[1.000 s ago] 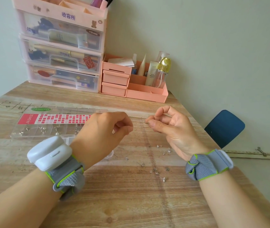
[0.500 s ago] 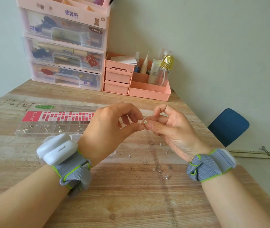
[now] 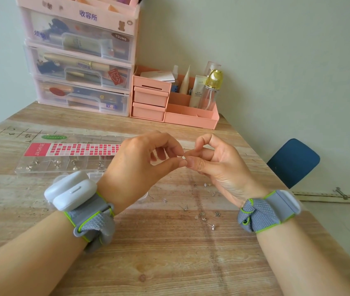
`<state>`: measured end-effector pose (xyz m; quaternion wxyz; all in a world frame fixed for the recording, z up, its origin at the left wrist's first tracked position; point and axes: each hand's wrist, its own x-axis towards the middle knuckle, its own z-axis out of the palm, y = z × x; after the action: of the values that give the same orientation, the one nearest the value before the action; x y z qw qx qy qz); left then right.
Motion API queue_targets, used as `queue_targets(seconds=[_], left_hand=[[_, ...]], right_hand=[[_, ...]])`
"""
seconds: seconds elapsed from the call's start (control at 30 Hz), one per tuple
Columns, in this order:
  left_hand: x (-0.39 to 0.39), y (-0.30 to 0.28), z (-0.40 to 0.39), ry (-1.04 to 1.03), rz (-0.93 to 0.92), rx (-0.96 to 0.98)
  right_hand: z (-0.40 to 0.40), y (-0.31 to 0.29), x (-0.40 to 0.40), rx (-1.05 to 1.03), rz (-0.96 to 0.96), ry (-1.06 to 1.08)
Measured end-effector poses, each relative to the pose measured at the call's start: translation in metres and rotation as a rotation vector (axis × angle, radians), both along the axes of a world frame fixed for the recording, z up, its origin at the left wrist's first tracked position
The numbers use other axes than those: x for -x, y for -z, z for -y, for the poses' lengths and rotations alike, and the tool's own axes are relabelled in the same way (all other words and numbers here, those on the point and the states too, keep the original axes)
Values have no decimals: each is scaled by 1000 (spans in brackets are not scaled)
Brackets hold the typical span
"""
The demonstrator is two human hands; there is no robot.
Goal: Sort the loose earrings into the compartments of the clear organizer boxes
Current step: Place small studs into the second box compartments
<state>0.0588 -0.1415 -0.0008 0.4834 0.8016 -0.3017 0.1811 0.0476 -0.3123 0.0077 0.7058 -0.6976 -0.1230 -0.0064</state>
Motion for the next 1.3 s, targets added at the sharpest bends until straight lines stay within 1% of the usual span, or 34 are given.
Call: queue_targets(seconds=[0.3, 0.43, 0.6, 0.73, 0.83, 0.97, 1.17, 1.3], left_hand=[[1, 1, 0, -9, -3, -1], [1, 0, -1, -18, -52, 11], [-1, 1, -1, -26, -160, 39], [-1, 4, -2, -24, -226, 5], [-2, 5, -2, -42, -236, -8], [-4, 5, -1, -53, -234, -6], [-4, 6, -2, -46, -238, 3], [-5, 7, -2, -50, -225, -8]], right_hand=[[-1, -1, 2, -4, 2, 14], [4, 0, -1, 78, 19, 85], [13, -1, -2, 135, 63, 205], [23, -3, 3, 292, 84, 294], [33, 3, 4, 384, 105, 364], [41, 10, 4, 411, 119, 436], [48, 10, 6, 459, 149, 486], [54, 8, 7, 496, 132, 495]])
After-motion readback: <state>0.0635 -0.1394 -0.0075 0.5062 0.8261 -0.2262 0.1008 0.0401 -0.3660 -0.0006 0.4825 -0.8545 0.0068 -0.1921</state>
